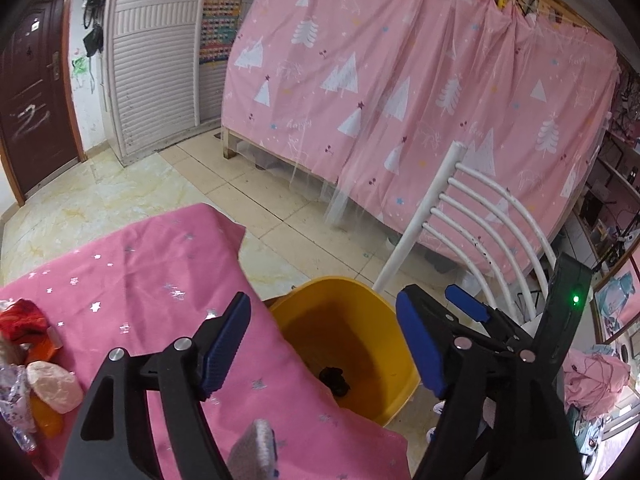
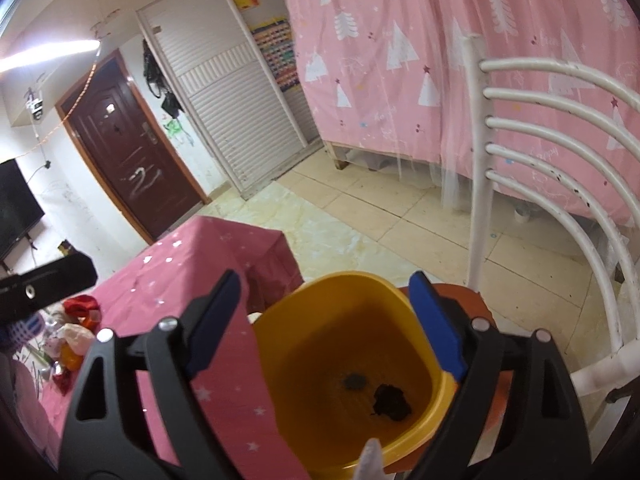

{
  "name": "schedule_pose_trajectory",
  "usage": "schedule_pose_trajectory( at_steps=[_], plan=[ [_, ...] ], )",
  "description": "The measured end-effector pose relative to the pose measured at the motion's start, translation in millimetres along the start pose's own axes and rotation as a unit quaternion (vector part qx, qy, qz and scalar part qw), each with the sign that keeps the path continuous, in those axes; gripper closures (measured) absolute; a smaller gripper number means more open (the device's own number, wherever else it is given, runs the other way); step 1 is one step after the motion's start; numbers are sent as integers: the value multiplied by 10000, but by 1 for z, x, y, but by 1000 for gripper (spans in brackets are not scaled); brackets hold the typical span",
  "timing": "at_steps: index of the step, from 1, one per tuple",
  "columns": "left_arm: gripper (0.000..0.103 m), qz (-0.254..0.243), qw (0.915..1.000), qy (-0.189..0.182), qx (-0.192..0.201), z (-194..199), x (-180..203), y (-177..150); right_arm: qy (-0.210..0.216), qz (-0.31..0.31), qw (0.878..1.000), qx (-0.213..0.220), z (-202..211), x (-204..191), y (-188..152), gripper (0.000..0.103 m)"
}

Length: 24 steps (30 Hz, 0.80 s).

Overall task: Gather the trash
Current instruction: 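Open the left tool to drop the blue knitted ball into the bucket, then move both tools back over the table toward the remaining items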

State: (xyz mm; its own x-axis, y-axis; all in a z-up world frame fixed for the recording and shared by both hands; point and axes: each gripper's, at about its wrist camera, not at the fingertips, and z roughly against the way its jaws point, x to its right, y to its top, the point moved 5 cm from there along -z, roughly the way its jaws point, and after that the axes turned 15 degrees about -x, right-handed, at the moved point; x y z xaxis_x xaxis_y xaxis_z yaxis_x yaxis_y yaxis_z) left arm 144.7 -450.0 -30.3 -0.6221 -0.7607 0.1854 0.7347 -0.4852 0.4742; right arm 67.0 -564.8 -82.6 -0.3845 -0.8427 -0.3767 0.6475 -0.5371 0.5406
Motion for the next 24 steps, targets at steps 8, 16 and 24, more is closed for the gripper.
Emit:
schedule_pose_trajectory(
  at_steps=[8, 16, 24],
  plan=[
    [32, 60, 9991, 220, 345, 47, -32, -14, 161, 476, 9987, 20, 8, -51, -7, 17],
    [28, 495, 9948, 488, 742, 103, -89, -30, 303, 936, 9951, -70, 5, -104, -6, 17],
    [25, 1008, 9848, 974, 1026, 148, -159, -53, 435, 1425, 9886, -230, -3, -163, -10, 17]
  ],
)
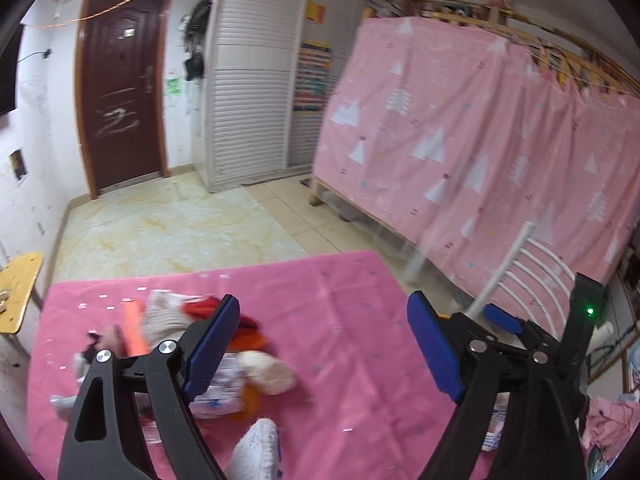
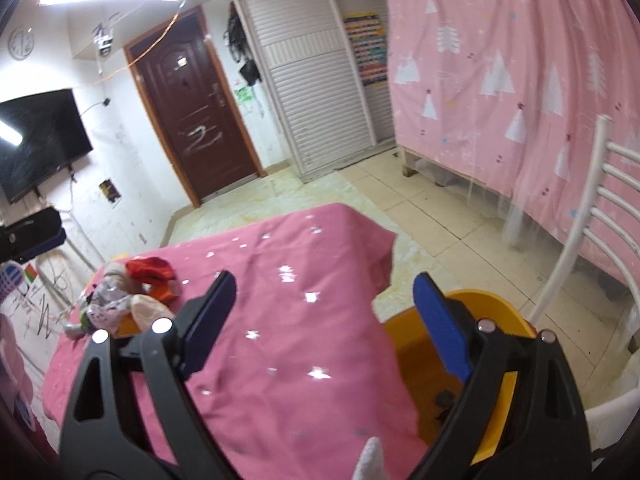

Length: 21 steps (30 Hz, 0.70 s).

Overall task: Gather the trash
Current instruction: 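Move both tools back over the table toward the remaining items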

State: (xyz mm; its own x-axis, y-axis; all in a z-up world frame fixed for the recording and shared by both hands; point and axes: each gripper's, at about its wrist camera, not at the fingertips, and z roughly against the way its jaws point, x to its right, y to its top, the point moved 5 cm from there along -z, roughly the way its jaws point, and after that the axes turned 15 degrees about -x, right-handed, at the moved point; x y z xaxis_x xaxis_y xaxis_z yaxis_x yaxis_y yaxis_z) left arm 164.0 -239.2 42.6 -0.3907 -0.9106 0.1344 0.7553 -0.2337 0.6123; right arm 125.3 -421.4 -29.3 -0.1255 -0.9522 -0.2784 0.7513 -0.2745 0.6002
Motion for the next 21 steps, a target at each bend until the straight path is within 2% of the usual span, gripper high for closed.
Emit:
schedule_pose_trajectory(
  at_steps=[10, 17, 21],
  plan=[
    [23, 477, 9970, 607, -47, 10, -89, -8, 149, 602, 9977, -290, -25, -72, 4, 16],
    [23, 813, 9917, 935, -342, -6, -159, -12, 264, 962, 9933, -582, -48, -116, -5, 16],
    [23, 996, 9880, 1037, -562, -18, -197, -26, 323, 1129, 9901, -771, -63, -135, -8, 16]
  ],
)
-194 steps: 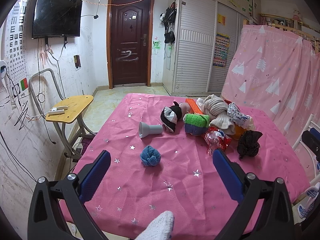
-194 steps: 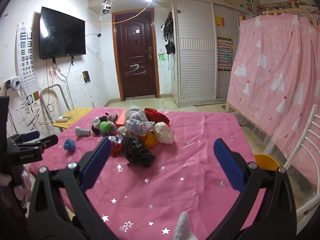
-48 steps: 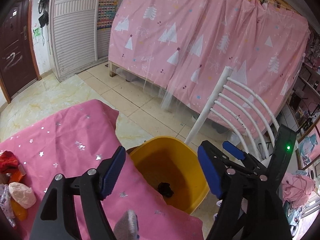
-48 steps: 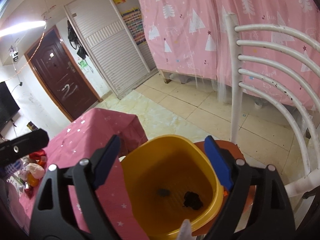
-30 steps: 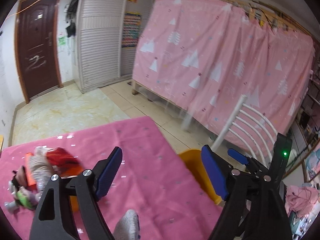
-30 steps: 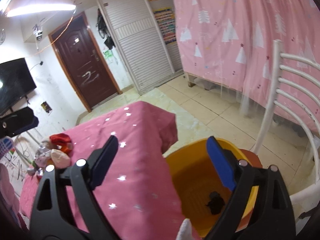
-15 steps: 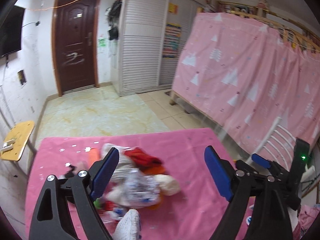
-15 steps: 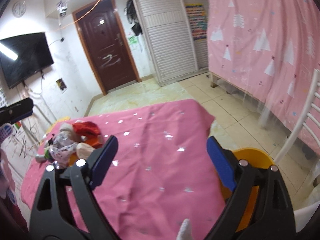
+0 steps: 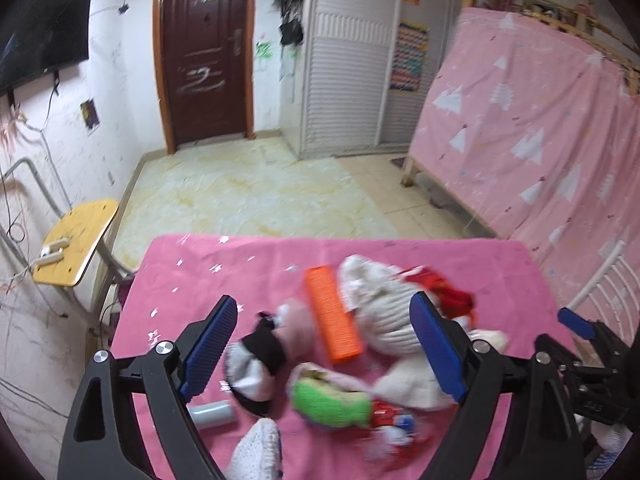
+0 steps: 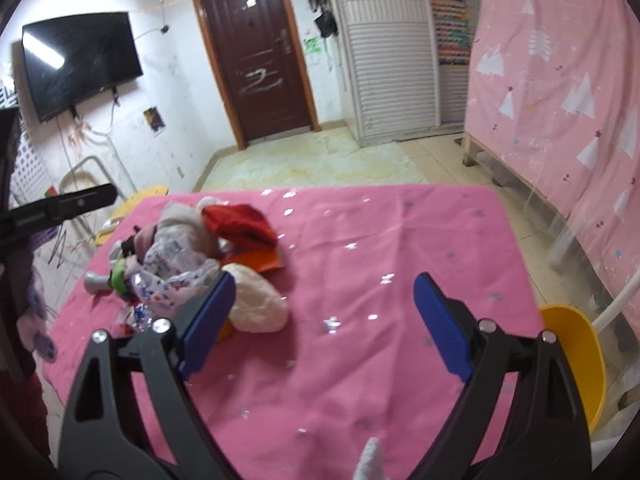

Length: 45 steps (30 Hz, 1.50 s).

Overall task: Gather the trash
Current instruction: 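Move both tools back over the table toward the remaining items, then grasp the black-and-white cloth with the left tool while the right tool grasps the white crumpled ball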

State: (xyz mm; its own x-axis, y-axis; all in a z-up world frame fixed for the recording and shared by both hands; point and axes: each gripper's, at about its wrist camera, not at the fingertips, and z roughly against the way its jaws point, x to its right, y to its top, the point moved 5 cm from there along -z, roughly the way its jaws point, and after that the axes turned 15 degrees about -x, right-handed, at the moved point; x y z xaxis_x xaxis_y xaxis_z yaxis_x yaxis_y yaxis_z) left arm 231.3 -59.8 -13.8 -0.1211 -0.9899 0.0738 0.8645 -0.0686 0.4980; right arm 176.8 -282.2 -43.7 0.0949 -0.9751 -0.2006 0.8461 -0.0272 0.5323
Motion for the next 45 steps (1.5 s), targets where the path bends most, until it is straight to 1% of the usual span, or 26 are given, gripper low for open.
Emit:
schedule_pose_trajectory(
  at_steps=[3, 6, 12, 16, 19, 20, 21, 22, 23, 27, 28, 29, 30, 31, 32, 33, 34, 35, 41, 45],
  plan=[
    [23, 69, 9998, 67, -189, -16, -20, -3, 29, 75, 9999, -87, -9, -10, 2, 16],
    [23, 138, 9992, 101, -349, -32, -30, -6, 58, 186, 9996, -188, -18, -21, 4, 16],
    [23, 163, 9980, 128, -591, -56, -36, -9, 39, 327, 9988, -367, -32, -31, 6, 16],
    [23, 140, 9976, 89, -670, -67, -39, -10, 30, 323, 9985, -444, -38, -32, 7, 16],
    [24, 17, 9977, 89, -669, -74, -34, -12, 24, 337, 9980, -528, -44, -33, 6, 16],
    [31, -13, 9978, 117, -653, -75, -33, -13, 21, 344, 9978, -559, -46, -33, 6, 16],
    [35, -60, 9978, 155, -643, -77, -31, -14, 22, 345, 9977, -580, -47, -33, 6, 16],
    [42, -88, 9976, 91, -680, -80, -29, -15, 39, 340, 9976, -602, -47, -32, 7, 17],
    [47, -91, 9974, 33, -714, -82, -28, -16, 48, 341, 9975, -622, -48, -32, 6, 19],
    [54, -171, 9979, 151, -609, -81, -21, -18, 181, 309, 9968, -718, -52, -29, 6, 19],
    [56, -152, 9981, 157, -578, -80, -21, -18, 239, 292, 9966, -738, -52, -28, 6, 21],
    [59, -119, 9982, 146, -561, -80, -21, -18, 280, 293, 9964, -738, -53, -28, 5, 26],
    [60, -65, 9984, 106, -544, -78, -22, -18, 338, 301, 9963, -729, -53, -29, 4, 28],
    [64, -19, 9986, 70, -527, -77, -23, -18, 433, 318, 9960, -710, -52, -29, 4, 36],
    [66, 23, 9988, 43, -495, -74, -24, -18, 461, 331, 9960, -697, -51, -28, 4, 49],
    [68, 46, 9989, 32, -464, -72, -24, -18, 434, 338, 9964, -652, -50, -28, 3, 57],
    [71, 50, 9991, 31, -421, -68, -23, -18, 409, 338, 9967, -622, -49, -27, 2, 59],
    [71, 51, 9992, 54, -383, -65, -23, -18, 381, 335, 9970, -587, -47, -27, 2, 61],
    [71, 28, 9996, 117, -253, -46, -18, -20, 380, 223, 9978, -494, -40, -24, -1, 63],
    [71, 79, 9997, 132, -195, -34, -22, -22, 416, 108, 9986, -317, -26, -20, -2, 63]
  ],
)
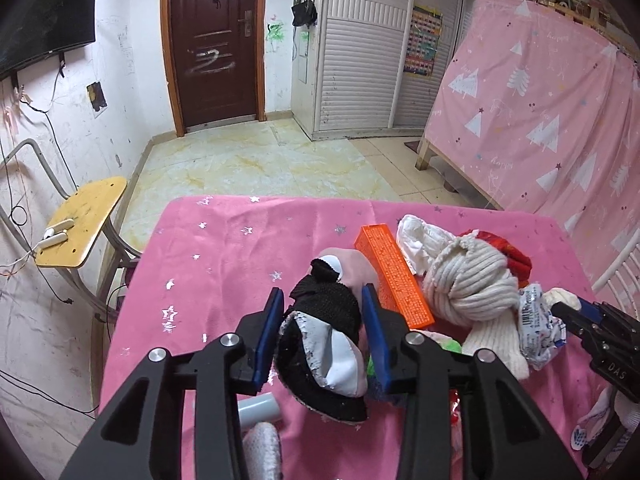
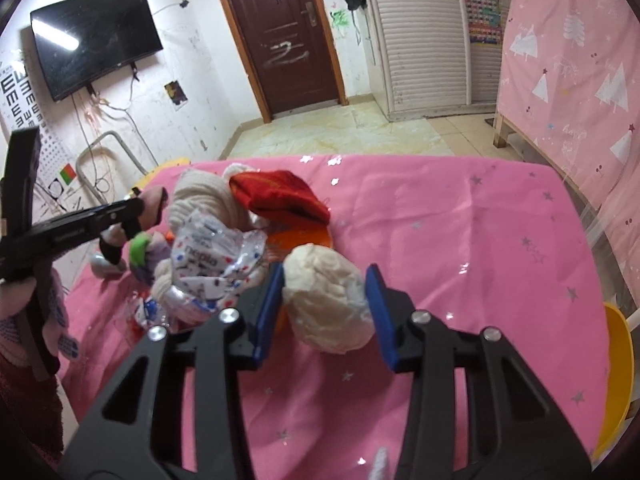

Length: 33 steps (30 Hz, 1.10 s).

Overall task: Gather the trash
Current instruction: 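Grasp the black-and-white cloth with the left tool while the right tool grasps the white crumpled ball, then carry both items to the yellow bucket while the right tool releases the white ball inside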

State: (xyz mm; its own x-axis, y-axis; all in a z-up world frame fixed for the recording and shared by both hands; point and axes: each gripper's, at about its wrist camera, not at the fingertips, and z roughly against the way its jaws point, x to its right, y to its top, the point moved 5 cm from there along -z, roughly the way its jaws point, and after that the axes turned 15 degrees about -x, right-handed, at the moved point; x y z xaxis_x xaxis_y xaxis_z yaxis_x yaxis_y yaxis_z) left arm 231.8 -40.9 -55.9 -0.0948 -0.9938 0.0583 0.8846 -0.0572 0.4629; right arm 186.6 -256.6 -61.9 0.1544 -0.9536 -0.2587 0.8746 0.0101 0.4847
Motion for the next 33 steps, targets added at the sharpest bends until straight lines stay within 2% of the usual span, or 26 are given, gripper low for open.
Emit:
schedule_pose_trajectory(
  at_steps=[6, 13, 22, 33],
  plan=[
    [71, 48, 9997, 43, 229, 26, 0, -2, 19, -41, 9996, 261, 26, 1, 0, 63],
    [71, -93, 9984, -22, 559, 63, 23, -2, 30, -163, 9982, 583, 57, 18, -2, 63],
    [71, -607, 9926, -441, 957, 107, 100, -1, -57, -489, 9948, 894, 88, 59, -16, 63],
    [71, -1374, 9823, -914, 890, 107, 213, -5, -250, -1114, 9857, 1242, 124, 134, -44, 62]
  ],
)
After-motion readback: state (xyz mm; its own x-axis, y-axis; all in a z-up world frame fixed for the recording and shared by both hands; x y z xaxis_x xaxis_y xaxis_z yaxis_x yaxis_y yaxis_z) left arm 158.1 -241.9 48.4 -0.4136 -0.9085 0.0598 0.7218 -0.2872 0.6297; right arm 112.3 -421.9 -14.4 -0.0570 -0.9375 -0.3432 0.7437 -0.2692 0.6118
